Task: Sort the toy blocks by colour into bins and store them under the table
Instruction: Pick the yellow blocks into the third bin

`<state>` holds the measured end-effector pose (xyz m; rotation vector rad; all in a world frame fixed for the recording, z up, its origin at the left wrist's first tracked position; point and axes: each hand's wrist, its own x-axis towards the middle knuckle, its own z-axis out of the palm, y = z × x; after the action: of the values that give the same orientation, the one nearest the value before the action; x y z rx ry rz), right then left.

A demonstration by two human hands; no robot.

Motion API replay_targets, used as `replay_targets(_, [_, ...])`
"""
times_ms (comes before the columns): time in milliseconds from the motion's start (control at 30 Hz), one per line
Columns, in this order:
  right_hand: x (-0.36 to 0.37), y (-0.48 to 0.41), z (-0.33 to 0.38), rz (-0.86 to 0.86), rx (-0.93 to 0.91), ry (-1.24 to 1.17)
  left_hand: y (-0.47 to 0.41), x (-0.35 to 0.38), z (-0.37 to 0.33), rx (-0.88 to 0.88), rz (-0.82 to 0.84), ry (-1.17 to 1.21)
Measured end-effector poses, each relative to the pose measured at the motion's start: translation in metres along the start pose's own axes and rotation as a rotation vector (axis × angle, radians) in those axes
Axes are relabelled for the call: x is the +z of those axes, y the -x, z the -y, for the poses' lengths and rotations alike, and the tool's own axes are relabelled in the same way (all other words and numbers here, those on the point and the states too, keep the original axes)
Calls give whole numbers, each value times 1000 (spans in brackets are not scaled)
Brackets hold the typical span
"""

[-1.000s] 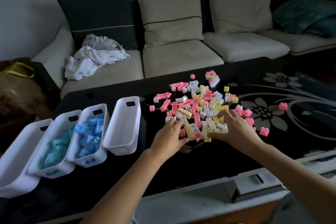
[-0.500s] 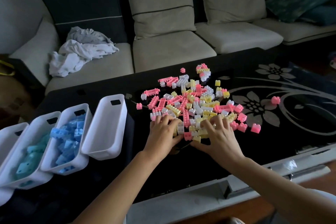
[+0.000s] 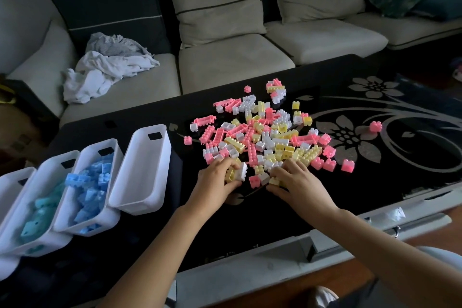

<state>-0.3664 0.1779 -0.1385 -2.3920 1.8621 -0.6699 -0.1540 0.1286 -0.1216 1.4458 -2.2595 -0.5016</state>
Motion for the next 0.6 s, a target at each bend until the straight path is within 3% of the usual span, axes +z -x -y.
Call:
replay_targets(200, [-8, -2, -8, 19, -18, 72, -1, -5, 0, 7, 27, -29])
replay_targets(367, [-13, -4, -8, 7, 82, -78, -1, -4, 0, 37, -145, -5])
replay_targets(500, [-26, -16, -4, 32, 375, -645, -3, -14, -7, 60, -258, 44])
replay_targets(600, [-37, -31, 3, 180, 705, -1451, -1, -32, -13, 10, -322, 101])
